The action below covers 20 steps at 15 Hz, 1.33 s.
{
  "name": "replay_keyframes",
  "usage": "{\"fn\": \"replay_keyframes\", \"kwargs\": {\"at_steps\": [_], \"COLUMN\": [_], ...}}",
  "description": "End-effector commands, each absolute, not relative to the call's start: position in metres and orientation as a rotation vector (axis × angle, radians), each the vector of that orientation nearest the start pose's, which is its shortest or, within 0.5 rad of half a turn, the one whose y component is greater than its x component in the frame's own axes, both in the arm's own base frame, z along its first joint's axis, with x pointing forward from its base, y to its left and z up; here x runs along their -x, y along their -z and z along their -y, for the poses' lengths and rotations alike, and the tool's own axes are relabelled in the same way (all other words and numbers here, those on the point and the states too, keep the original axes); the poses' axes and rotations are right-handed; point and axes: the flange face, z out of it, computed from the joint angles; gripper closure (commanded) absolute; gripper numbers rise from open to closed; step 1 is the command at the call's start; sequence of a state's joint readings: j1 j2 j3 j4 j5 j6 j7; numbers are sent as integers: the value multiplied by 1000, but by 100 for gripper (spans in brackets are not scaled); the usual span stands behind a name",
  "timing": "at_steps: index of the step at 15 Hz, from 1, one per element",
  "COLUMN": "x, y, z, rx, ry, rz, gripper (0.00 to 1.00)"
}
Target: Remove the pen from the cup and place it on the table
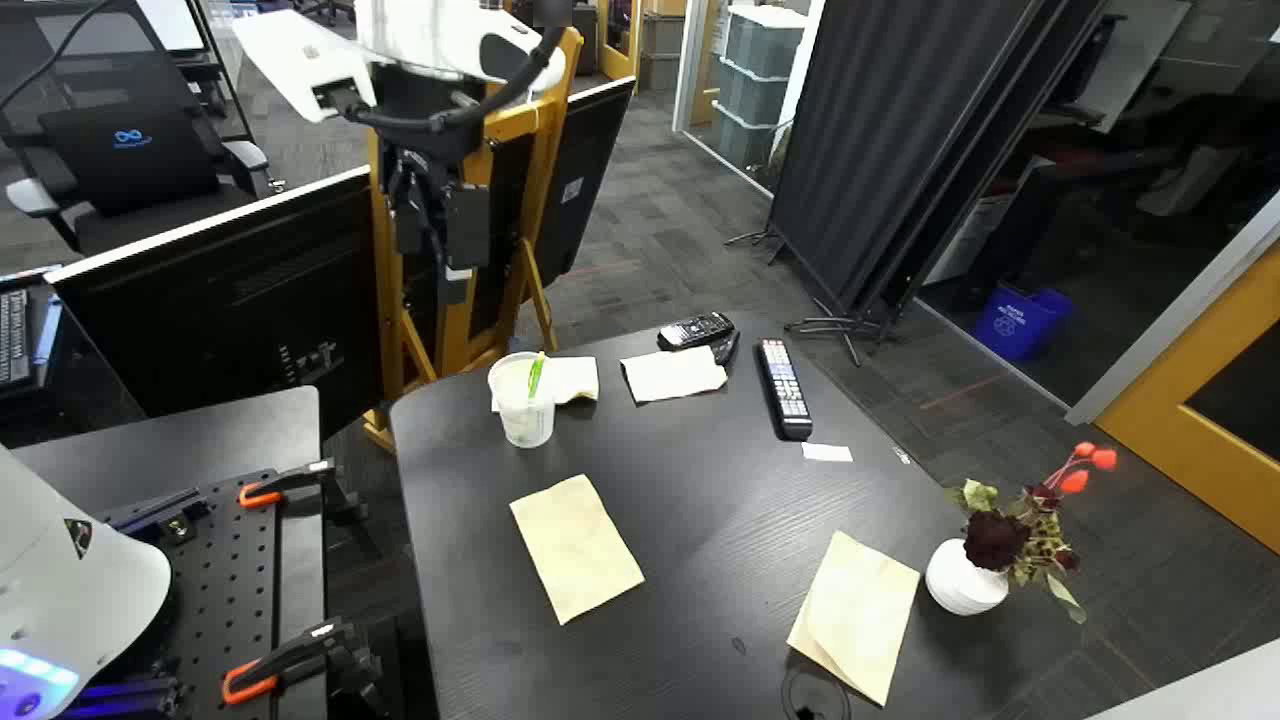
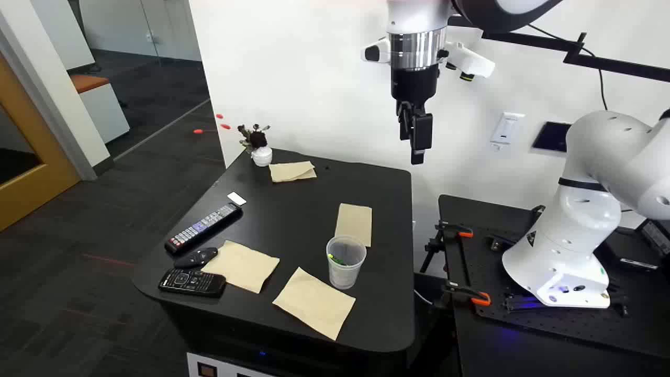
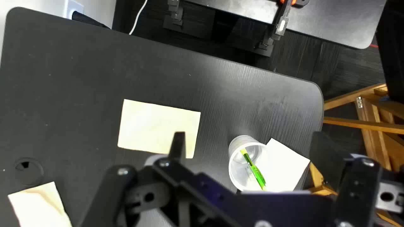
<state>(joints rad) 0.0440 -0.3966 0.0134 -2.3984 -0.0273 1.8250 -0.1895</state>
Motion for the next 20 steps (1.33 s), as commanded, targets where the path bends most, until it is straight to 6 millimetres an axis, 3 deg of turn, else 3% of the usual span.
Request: {"fn": "replay_keyframes", "kwargs": {"at_steps": [1,20], "x": [-405,-407], "y": [-450,-448], "z": [-21,-23], "rx": [3123,3125], "ry": [-283,-272], "rz": [399,407], "gripper": [0,0]}}
